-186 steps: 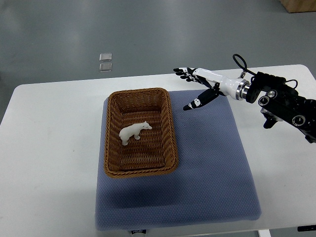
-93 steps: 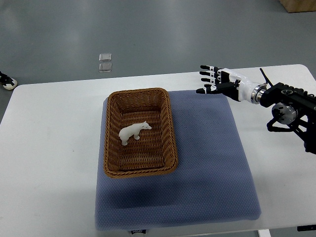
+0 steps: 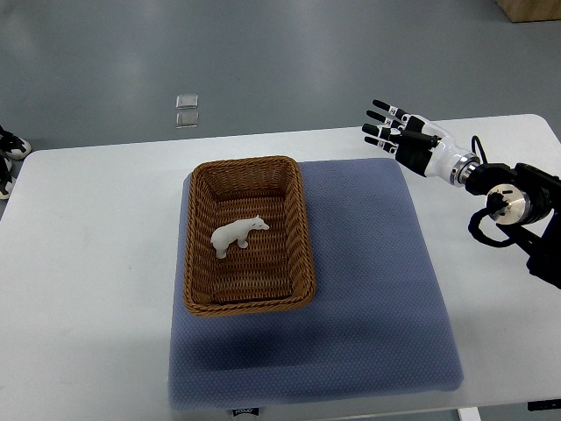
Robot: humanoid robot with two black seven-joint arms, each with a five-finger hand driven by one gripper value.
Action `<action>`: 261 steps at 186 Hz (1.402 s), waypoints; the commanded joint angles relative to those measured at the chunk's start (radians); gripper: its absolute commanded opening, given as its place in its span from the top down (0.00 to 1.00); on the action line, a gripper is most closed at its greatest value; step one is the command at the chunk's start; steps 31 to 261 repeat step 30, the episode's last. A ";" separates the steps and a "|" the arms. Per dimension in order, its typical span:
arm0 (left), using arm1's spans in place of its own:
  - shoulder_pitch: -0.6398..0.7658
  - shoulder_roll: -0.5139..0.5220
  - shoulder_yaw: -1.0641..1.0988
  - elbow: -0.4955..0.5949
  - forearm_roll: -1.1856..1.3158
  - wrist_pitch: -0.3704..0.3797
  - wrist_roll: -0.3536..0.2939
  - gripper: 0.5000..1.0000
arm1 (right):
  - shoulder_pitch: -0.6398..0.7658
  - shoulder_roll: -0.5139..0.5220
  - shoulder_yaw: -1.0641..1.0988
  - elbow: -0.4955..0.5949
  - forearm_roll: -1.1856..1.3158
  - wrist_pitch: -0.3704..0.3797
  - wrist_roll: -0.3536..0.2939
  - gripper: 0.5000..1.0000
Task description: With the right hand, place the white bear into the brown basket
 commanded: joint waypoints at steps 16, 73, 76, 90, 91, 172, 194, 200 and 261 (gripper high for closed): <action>0.002 0.000 0.000 0.000 0.000 0.000 0.001 0.00 | -0.011 0.023 0.013 0.000 0.000 0.027 0.000 0.05; 0.012 0.000 0.000 0.000 0.000 0.000 0.001 0.00 | -0.022 0.020 0.022 -0.002 0.001 0.027 0.000 0.05; 0.012 0.000 0.000 0.000 0.000 0.000 0.001 0.00 | -0.022 0.020 0.022 -0.002 0.001 0.027 0.000 0.05; 0.012 0.000 0.000 0.000 0.000 0.000 0.001 0.00 | -0.022 0.020 0.022 -0.002 0.001 0.027 0.000 0.05; 0.012 0.000 0.000 0.000 0.000 0.000 0.001 0.00 | -0.022 0.020 0.022 -0.002 0.001 0.027 0.000 0.05; 0.012 0.000 0.000 0.000 0.000 0.000 0.001 0.00 | -0.022 0.020 0.022 -0.002 0.001 0.027 0.000 0.05; 0.012 0.000 0.000 0.000 0.000 0.000 0.001 0.00 | -0.022 0.020 0.022 -0.002 0.001 0.027 0.000 0.05; 0.012 0.000 0.000 0.000 0.000 0.000 0.001 0.00 | -0.022 0.020 0.022 -0.002 0.001 0.027 0.000 0.05; 0.012 0.000 0.000 0.000 0.000 0.000 0.001 0.00 | -0.022 0.020 0.022 -0.002 0.001 0.027 0.000 0.05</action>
